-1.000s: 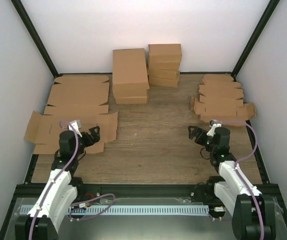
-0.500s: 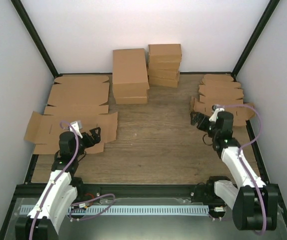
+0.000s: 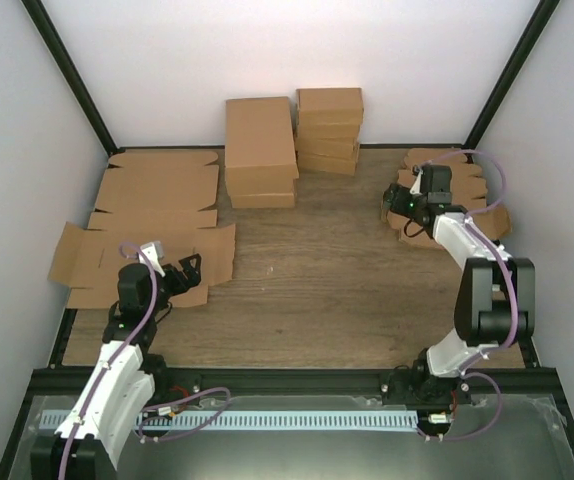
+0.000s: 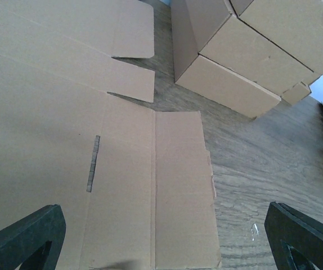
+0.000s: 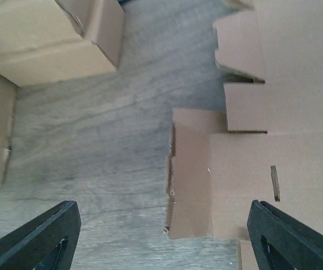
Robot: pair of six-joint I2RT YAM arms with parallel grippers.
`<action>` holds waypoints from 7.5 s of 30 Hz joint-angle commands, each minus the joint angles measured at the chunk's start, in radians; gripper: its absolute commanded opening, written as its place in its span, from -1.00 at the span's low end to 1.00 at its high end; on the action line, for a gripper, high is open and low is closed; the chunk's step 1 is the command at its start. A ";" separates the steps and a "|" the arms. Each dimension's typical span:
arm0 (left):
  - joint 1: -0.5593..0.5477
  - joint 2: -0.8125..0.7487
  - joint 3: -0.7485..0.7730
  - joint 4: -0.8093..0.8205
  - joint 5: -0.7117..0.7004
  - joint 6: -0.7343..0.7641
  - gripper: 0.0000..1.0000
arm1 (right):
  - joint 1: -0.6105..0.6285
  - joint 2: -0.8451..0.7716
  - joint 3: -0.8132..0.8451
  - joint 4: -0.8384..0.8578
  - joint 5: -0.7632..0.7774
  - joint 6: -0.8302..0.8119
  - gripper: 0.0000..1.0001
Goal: Fold the paper box
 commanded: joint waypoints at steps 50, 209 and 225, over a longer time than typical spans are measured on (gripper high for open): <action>-0.002 0.021 -0.004 0.026 -0.021 -0.006 1.00 | 0.002 0.287 0.237 -0.154 0.111 -0.078 -0.63; -0.797 0.780 0.727 -0.551 -0.119 -0.088 -0.93 | 0.464 -0.583 -0.401 -0.197 -0.209 0.158 1.00; -0.789 0.788 0.928 -0.951 -0.224 0.262 -0.92 | 0.464 -0.363 -0.125 -0.176 -0.322 -0.016 1.00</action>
